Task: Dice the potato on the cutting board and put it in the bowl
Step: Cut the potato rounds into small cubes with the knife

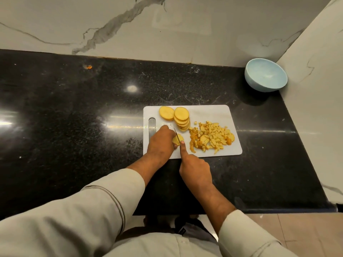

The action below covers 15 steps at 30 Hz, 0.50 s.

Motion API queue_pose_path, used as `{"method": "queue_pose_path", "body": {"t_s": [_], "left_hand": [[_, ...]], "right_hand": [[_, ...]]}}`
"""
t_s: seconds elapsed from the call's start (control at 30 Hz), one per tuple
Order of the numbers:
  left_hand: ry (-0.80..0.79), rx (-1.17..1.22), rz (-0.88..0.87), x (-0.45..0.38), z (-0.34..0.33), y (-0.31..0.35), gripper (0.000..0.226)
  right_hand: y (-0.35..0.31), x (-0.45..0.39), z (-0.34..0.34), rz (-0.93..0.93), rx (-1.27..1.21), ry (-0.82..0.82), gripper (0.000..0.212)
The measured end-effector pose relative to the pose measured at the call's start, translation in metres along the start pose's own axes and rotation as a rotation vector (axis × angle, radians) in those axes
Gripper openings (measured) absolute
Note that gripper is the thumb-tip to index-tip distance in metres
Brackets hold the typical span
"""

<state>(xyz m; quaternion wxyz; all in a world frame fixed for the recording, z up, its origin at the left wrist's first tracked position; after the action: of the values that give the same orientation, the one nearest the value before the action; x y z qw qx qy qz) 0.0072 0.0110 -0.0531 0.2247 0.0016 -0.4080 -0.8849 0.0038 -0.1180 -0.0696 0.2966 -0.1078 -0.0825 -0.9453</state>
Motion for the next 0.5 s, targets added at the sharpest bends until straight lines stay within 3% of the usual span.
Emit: {"method": "queue_pose_path", "body": {"t_s": [0.13,0.33,0.5], "left_hand": [[-0.027,-0.021,0.008,-0.003,0.000,0.002,0.007],[0.009,-0.029,0.005,-0.005,-0.001,0.002,0.011],[0.013,-0.026,0.001,-0.004,-0.002,0.000,0.028]], "right_hand": [[-0.007,-0.016,0.001,0.019,0.004,-0.011,0.073],[-0.008,-0.018,-0.002,0.049,0.009,-0.046,0.075],[0.004,0.016,-0.013,0.070,0.054,-0.088,0.077]]}}
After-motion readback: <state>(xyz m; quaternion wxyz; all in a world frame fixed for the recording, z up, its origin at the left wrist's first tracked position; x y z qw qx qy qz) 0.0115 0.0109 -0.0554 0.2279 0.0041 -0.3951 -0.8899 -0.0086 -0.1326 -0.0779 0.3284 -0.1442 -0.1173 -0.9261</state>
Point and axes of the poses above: each hand's wrist, its own x-axis away from the middle knuckle, its own z-axis out of the back of the hand, y = z × x, the point moved 6 cm from there along -x, towards the middle knuckle, and after that the axes turned 15 degrees about x, right-handed, at the moved point
